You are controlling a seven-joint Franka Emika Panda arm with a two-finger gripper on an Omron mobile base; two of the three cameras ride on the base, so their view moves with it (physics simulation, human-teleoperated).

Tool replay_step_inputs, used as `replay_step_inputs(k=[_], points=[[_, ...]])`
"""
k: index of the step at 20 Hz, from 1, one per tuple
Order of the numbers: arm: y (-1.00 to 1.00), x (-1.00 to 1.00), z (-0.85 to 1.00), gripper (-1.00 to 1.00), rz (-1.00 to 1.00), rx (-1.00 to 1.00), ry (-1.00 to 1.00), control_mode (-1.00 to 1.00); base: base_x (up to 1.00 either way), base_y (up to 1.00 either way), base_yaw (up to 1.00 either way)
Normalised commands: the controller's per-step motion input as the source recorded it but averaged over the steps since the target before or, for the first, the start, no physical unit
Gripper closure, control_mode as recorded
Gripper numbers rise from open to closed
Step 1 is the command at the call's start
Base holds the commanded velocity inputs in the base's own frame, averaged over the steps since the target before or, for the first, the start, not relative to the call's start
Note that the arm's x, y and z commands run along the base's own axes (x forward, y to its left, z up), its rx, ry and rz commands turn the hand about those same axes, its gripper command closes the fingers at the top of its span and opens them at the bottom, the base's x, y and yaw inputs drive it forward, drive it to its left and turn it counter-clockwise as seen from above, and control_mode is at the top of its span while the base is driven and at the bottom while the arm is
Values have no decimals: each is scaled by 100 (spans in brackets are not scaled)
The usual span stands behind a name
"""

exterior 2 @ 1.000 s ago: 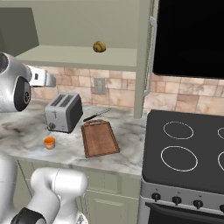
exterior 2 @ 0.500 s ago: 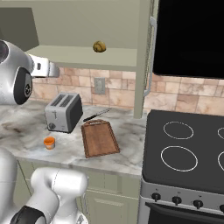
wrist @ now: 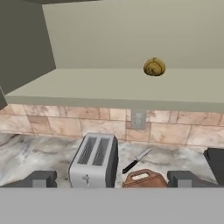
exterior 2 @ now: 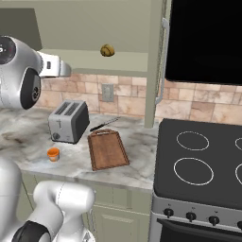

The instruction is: Pick the bread, place it on the cutting board, pick the jam, place it on the counter, and close the cabinet.

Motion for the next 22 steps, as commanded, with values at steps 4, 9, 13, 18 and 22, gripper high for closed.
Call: replay_step_inputs(k=[4, 9, 13, 18, 22], points=[[-19, 0, 8, -100, 0, 0, -4, -100, 0, 0, 0], [-19, 2, 4, -100, 0, 0, -2, -100, 0, 0, 0], [-18, 7, 4, -100, 0, 0, -1, -100, 0, 0, 0], [-13, 15, 5, -100, 0, 0, 0, -100, 0, 0, 0], [-8, 25, 2, -100, 0, 0, 0, -100, 0, 0, 0]])
